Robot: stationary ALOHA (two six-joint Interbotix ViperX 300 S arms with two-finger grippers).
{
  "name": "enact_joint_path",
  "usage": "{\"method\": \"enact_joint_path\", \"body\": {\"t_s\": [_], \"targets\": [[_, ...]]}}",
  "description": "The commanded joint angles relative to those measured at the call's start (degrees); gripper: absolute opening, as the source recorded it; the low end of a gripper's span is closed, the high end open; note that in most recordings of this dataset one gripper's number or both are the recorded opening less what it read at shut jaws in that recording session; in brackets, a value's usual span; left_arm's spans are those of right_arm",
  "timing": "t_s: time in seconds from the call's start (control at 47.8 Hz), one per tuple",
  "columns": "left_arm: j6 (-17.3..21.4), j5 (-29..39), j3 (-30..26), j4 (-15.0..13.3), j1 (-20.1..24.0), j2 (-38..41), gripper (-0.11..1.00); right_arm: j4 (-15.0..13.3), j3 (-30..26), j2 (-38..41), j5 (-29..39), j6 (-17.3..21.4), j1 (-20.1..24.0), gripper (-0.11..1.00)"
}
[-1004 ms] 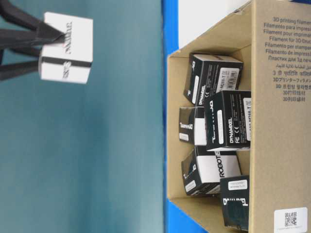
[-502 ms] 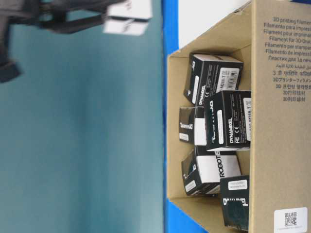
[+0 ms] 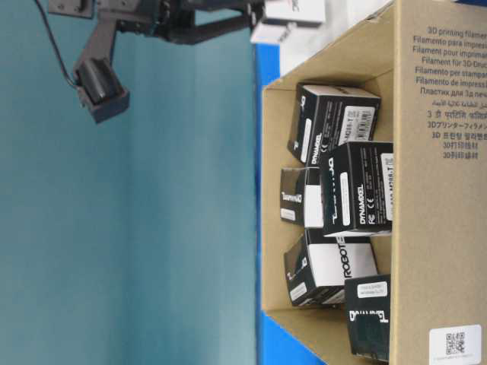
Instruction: Pick a box that is randomly placed inside the cardboard box.
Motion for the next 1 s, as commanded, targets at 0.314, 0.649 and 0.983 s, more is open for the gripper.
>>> {"method": "enact_joint_path", "body": {"t_s": [0.314,0.649,0.983], "targets": [[-0.1,-0.8,-1.7,0.1,0.1,1.1,-0.07,0.6,-0.4,4.4,-3.3,4.9,0.4,0.59],[-0.1,-0.8,-1.7,0.1,0.0,1.1,-0.07,0.9,-0.4,4.0,-2.5,7.6,0.5,0.95],[-0.1,-0.8,-1.7,0.1,-0.2,1.0,-0.07,0.9,-4.7,-2.2,3.6,9.7,1.2,1.0]]}}
